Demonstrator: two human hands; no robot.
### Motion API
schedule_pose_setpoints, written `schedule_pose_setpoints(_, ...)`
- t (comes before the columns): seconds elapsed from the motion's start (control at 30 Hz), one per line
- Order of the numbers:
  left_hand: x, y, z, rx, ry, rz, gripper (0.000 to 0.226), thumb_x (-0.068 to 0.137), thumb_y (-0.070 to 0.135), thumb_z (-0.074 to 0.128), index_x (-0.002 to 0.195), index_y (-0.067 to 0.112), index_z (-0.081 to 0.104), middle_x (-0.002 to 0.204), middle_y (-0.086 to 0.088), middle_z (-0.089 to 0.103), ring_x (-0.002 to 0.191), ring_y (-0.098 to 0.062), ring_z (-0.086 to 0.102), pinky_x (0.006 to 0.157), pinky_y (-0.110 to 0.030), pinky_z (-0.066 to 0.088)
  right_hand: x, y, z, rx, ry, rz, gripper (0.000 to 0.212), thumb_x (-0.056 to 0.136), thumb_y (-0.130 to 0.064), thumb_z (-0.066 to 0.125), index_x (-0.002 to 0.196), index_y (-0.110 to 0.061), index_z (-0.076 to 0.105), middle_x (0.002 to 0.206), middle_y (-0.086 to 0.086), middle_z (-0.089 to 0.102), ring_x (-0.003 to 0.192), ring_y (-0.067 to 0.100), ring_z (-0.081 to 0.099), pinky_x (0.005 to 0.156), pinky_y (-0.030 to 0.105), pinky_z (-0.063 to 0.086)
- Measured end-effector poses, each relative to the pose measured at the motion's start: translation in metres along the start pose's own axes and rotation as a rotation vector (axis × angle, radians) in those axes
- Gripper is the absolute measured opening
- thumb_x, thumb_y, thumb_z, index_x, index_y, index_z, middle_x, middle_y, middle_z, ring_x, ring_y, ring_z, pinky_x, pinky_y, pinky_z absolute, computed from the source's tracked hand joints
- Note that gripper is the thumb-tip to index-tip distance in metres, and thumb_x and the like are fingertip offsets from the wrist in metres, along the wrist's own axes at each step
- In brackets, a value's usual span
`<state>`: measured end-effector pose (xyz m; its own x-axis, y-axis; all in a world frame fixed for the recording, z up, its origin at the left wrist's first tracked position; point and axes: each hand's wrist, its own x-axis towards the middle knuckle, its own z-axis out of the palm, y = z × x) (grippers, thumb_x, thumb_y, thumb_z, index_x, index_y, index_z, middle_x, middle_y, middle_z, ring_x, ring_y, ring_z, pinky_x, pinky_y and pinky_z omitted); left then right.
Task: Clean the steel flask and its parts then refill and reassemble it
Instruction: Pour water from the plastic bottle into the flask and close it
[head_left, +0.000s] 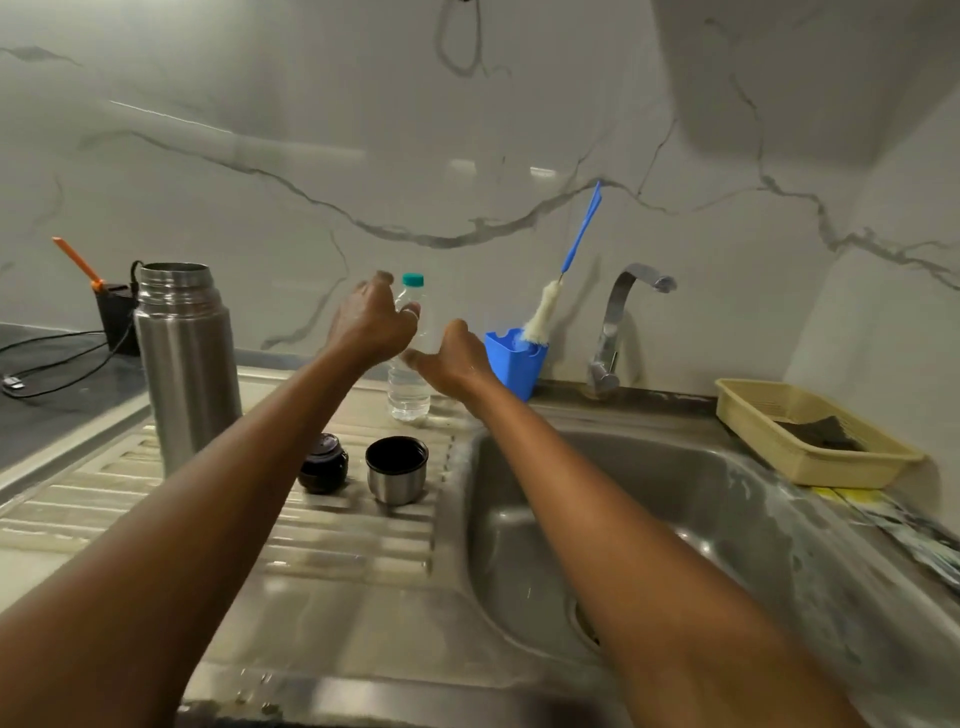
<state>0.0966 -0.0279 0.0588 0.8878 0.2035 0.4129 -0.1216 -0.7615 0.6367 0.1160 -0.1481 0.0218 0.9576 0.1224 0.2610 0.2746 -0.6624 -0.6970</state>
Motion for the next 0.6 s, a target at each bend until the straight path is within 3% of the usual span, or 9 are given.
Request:
schedule_pose_setpoints(0.1, 0.024, 0.004, 0.011, -0.009, -0.02, -0.004, 0.067, 0.104, 0.036, 0.052, 0.157, 0.007, 0.024, 0.156, -0.02, 0.038, 0.142, -0.038, 0.039, 0.114, -0.046, 0.033, 0.028, 0.009, 0.017, 0.106, 0.033, 0.051, 0.091, 0.084, -0.045, 0.081, 0.144, 0.002, 0.031, 0.145, 0.016, 0.045, 0.129, 0.03, 0.05, 0.092, 0.032, 0.044)
schedule_pose_setpoints(0.2, 0.04, 0.01, 0.019, -0.021, -0.019, -0.014, 0.064, 0.107, 0.04, 0.044, 0.158, 0.009, 0.022, 0.153, -0.02, 0.042, 0.137, -0.037, 0.044, 0.106, -0.041, 0.037, 0.048, 0.018, 0.03, 0.168, 0.017, 0.052, 0.104, 0.081, -0.047, 0.083, 0.149, 0.003, 0.022, 0.152, 0.017, 0.039, 0.137, 0.031, 0.044, 0.099, 0.032, 0.041)
schedule_pose_setpoints(0.3, 0.052, 0.009, 0.029, -0.047, -0.016, -0.014, 0.058, 0.108, 0.042, 0.041, 0.156, 0.009, 0.03, 0.147, -0.017, 0.048, 0.12, -0.03, 0.05, 0.093, -0.037, 0.039, 0.061, 0.023, 0.042, 0.194, 0.016, 0.019, 0.094, 0.081, -0.046, 0.083, 0.14, 0.004, 0.03, 0.137, 0.015, 0.052, 0.124, 0.028, 0.053, 0.085, 0.028, 0.041)
schedule_pose_setpoints(0.4, 0.058, 0.003, 0.036, -0.084, -0.004, -0.004, 0.05, 0.109, 0.039, 0.041, 0.148, 0.008, 0.041, 0.134, -0.013, 0.055, 0.098, -0.017, 0.044, 0.079, -0.029, 0.032, 0.066, 0.024, 0.051, 0.25, 0.039, -0.011, 0.077, 0.084, -0.041, 0.082, 0.129, 0.003, 0.039, 0.112, 0.007, 0.054, 0.101, 0.022, 0.054, 0.071, 0.025, 0.04)
schedule_pose_setpoints(0.53, 0.053, 0.004, 0.032, -0.186, -0.089, 0.066, 0.036, 0.108, 0.032, 0.045, 0.134, 0.008, 0.054, 0.11, -0.006, 0.055, 0.074, -0.006, 0.045, 0.061, -0.016, 0.032, 0.059, 0.028, 0.055, 0.309, 0.12, -0.02, 0.073, 0.086, -0.039, 0.079, 0.131, 0.002, 0.039, 0.122, 0.012, 0.061, 0.111, 0.027, 0.06, 0.081, 0.029, 0.045)
schedule_pose_setpoints(0.6, 0.047, 0.011, 0.027, -0.237, -0.125, 0.096, 0.027, 0.107, 0.028, 0.049, 0.122, 0.01, 0.061, 0.104, -0.007, 0.055, 0.073, -0.005, 0.045, 0.065, -0.015, 0.036, 0.051, 0.031, 0.048, 0.292, 0.16, -0.023, 0.072, 0.085, -0.04, 0.079, 0.133, -0.003, 0.039, 0.123, 0.011, 0.063, 0.112, 0.027, 0.062, 0.083, 0.032, 0.048)
